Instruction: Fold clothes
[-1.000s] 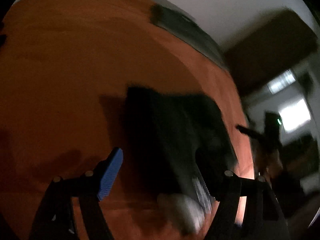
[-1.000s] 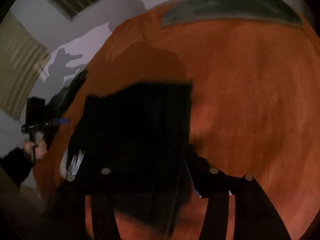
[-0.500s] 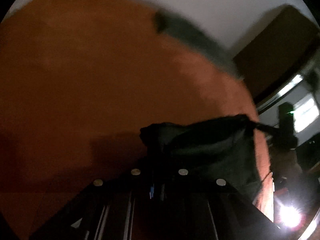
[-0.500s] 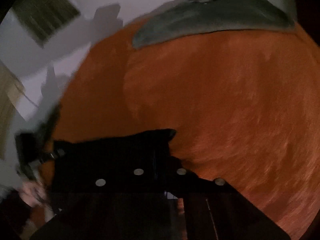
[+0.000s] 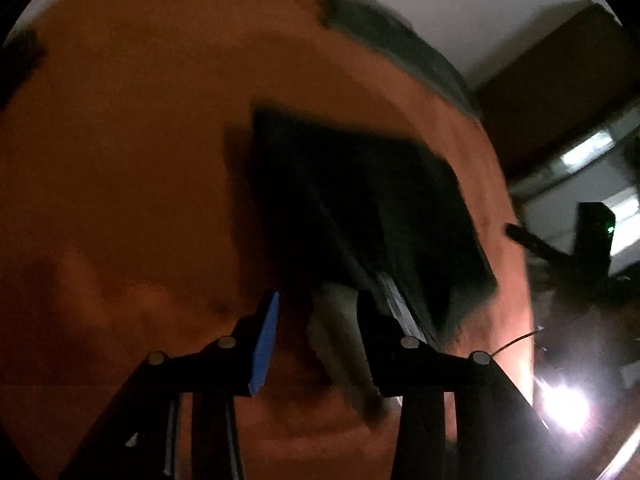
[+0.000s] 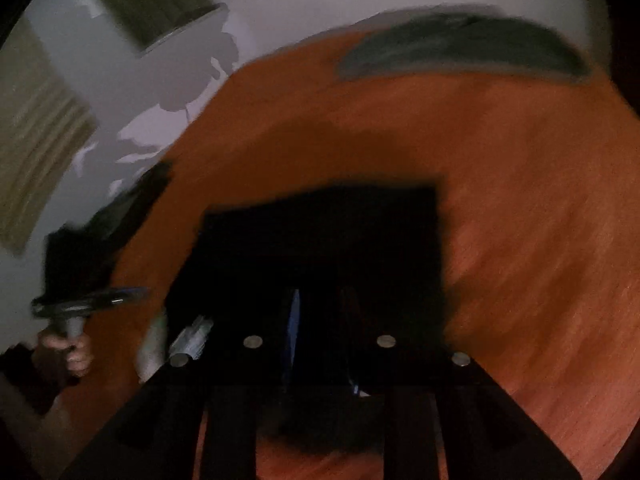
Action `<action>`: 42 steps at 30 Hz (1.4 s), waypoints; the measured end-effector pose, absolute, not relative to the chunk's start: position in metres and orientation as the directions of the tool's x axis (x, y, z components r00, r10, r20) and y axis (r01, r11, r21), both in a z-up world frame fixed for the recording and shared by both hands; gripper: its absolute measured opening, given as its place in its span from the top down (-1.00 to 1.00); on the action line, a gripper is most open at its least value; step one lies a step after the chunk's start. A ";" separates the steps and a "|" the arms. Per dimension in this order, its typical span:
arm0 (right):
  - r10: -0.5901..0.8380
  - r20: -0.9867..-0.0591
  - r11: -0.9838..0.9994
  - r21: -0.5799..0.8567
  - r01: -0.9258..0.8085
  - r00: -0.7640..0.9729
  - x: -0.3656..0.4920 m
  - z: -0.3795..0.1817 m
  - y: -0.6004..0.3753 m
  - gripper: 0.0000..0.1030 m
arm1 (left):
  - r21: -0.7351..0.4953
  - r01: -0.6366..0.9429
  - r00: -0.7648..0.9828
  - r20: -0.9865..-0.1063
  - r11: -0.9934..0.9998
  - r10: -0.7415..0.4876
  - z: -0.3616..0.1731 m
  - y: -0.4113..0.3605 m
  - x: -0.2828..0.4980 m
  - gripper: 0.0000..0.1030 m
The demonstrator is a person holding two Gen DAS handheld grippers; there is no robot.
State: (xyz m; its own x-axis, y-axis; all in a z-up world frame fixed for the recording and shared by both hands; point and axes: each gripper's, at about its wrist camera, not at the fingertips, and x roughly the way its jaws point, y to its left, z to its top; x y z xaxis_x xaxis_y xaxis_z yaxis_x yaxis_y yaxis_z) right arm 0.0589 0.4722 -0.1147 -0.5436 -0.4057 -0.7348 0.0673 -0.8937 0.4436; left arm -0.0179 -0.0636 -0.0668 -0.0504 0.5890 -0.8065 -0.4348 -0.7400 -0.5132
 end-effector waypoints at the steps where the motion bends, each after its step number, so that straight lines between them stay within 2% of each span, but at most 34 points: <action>1: -0.408 -0.743 -0.898 0.431 0.087 -0.531 0.069 -0.120 0.457 0.62 | -0.522 -0.436 -0.038 -0.803 -0.733 0.595 -0.072 -0.061 -0.007 0.22; 3: -0.385 -0.759 -0.916 0.384 0.116 -0.526 0.084 -0.128 0.432 0.62 | -0.527 -0.440 -0.020 -0.804 -0.728 0.594 -0.081 -0.056 0.006 0.34; 5: -0.336 -0.769 -0.939 0.319 0.130 -0.544 0.093 -0.134 0.415 0.64 | -0.521 -0.437 0.001 -0.815 -0.733 0.579 -0.091 -0.050 0.011 0.37; 9: -0.272 -0.783 -0.959 0.268 0.092 -0.560 0.086 -0.145 0.414 0.64 | -0.422 -0.452 -0.002 -0.880 -0.786 0.474 -0.130 -0.048 0.024 0.37; 11: -0.216 -0.828 -0.972 0.232 0.033 -0.517 0.077 -0.163 0.428 0.65 | -0.461 -0.441 0.001 -0.858 -0.770 0.513 -0.146 -0.060 0.031 0.33; 13: -0.173 -0.868 -0.973 0.223 -0.055 -0.465 0.077 -0.182 0.453 0.92 | -0.470 -0.457 -0.010 -0.846 -0.755 0.533 -0.142 -0.063 0.037 0.33; 15: -0.133 -0.888 -0.974 0.200 -0.109 -0.439 0.082 -0.187 0.475 0.93 | -0.455 -0.490 -0.020 -0.847 -0.744 0.532 -0.135 -0.061 0.043 0.32; 16: -0.122 -0.903 -0.971 0.194 -0.138 -0.412 0.090 -0.193 0.488 1.00 | -0.450 -0.503 -0.022 -0.847 -0.738 0.531 -0.133 -0.062 0.045 0.32; 18: -0.145 -0.904 -0.955 0.234 -0.182 -0.401 0.104 -0.196 0.507 1.00 | -0.453 -0.514 -0.020 -0.843 -0.729 0.538 -0.128 -0.064 0.050 0.33; 21: -0.165 -0.863 -0.935 0.291 -0.202 -0.477 0.116 -0.175 0.526 1.00 | -0.503 -0.481 -0.007 -0.817 -0.718 0.577 -0.118 -0.074 0.053 0.33; 23: -0.170 -0.824 -0.926 0.321 -0.197 -0.541 0.115 -0.160 0.535 0.84 | -0.533 -0.442 0.002 -0.805 -0.722 0.594 -0.117 -0.070 0.055 0.32; 25: -0.170 -0.802 -0.920 0.337 -0.198 -0.573 0.108 -0.153 0.542 0.16 | -0.550 -0.421 0.020 -0.800 -0.721 0.599 -0.122 -0.069 0.057 0.32; 28: -0.151 -0.773 -0.931 0.320 -0.174 -0.616 0.095 -0.151 0.531 0.12 | -0.502 -0.434 0.017 -0.835 -0.748 0.550 -0.132 -0.067 0.056 0.32; 29: -0.107 -0.795 -0.953 0.253 -0.166 -0.597 0.090 -0.156 0.520 0.12 | -0.455 -0.451 -0.001 -0.860 -0.768 0.510 -0.135 -0.067 0.052 0.30; 30: -0.054 -0.817 -0.971 0.176 -0.159 -0.574 0.086 -0.163 0.510 0.25 | -0.416 -0.469 -0.023 -0.876 -0.779 0.481 -0.140 -0.067 0.054 0.28; 31: 0.002 -0.846 -0.979 0.108 -0.175 -0.533 0.089 -0.173 0.503 0.56 | -0.408 -0.474 -0.037 -0.876 -0.780 0.481 -0.142 -0.068 0.058 0.28; 34: 0.026 -0.868 -0.945 0.140 -0.294 -0.496 0.102 -0.188 0.529 0.63 | -0.396 -0.493 -0.059 -0.873 -0.775 0.484 -0.139 -0.071 0.067 0.28; 35: 0.031 -0.869 -0.936 0.149 -0.320 -0.494 0.104 -0.188 0.536 0.71 | -0.385 -0.508 -0.065 -0.875 -0.770 0.480 -0.137 -0.072 0.069 0.28; 36: 0.035 -0.870 -0.926 0.157 -0.344 -0.492 0.106 -0.187 0.544 0.97 | -0.377 -0.518 -0.067 -0.877 -0.768 0.476 -0.136 -0.073 0.071 0.28; 42: 0.002 -0.831 -0.885 0.257 -0.388 -0.557 0.115 -0.162 0.572 1.00 | -0.384 -0.477 -0.107 -0.867 -0.791 0.486 -0.112 -0.094 0.066 0.29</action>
State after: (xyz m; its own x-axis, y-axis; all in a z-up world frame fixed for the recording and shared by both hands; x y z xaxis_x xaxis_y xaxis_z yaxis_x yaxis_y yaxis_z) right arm 0.1155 0.5715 -0.1625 -0.5567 0.0025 -0.8307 -0.3875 -0.8853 0.2570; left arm 0.0660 -0.0936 -0.1116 -0.1075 0.4858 -0.8675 -0.4769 -0.7908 -0.3838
